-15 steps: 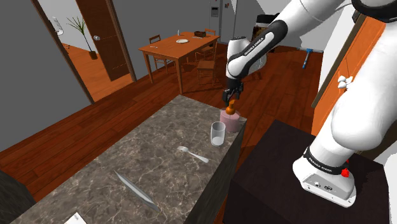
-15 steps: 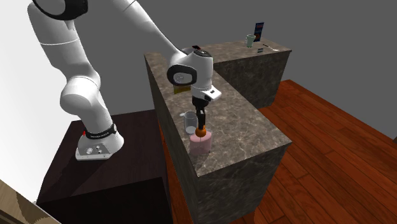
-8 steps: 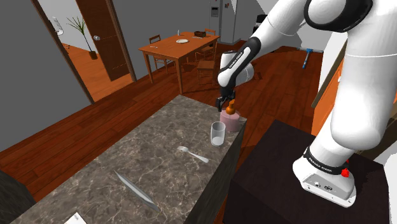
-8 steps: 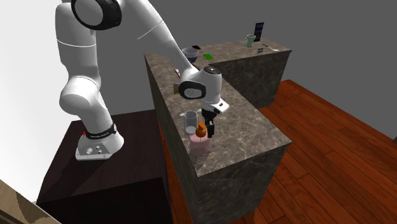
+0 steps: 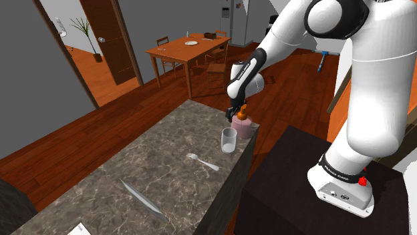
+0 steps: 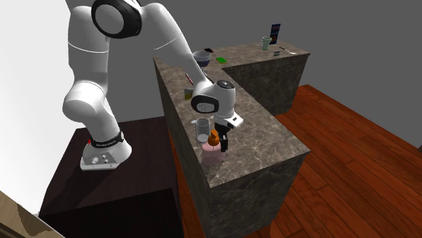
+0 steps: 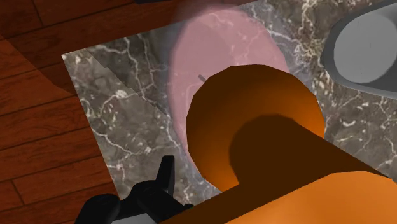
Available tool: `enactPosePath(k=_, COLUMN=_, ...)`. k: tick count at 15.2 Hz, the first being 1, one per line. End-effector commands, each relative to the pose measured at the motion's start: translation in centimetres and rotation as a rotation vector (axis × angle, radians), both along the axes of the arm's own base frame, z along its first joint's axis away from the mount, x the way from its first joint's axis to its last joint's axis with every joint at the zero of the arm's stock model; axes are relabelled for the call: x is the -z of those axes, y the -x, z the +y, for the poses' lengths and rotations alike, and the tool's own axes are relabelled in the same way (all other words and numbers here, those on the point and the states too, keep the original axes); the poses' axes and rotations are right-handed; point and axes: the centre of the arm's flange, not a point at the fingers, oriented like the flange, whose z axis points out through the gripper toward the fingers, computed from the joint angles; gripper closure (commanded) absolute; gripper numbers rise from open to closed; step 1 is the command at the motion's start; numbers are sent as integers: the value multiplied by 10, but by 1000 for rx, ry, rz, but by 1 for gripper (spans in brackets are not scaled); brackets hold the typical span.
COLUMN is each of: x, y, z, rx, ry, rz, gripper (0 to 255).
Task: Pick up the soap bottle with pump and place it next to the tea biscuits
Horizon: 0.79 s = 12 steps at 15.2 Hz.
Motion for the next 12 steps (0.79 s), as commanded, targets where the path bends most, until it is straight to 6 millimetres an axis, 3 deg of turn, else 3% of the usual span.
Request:
enactPosePath(k=1, x=1, y=0, z=0, rx=0, ry=0, rz=-1, gripper=0)
enactPosePath(k=6, x=1, y=0, z=0, rx=0, ry=0, rz=0, gripper=0)
enactPosePath(k=7, x=1, y=0, z=0, rx=0, ry=0, rz=0, gripper=255)
enactPosePath(k=12, x=1, y=0, z=0, rx=0, ry=0, rz=0, gripper=255)
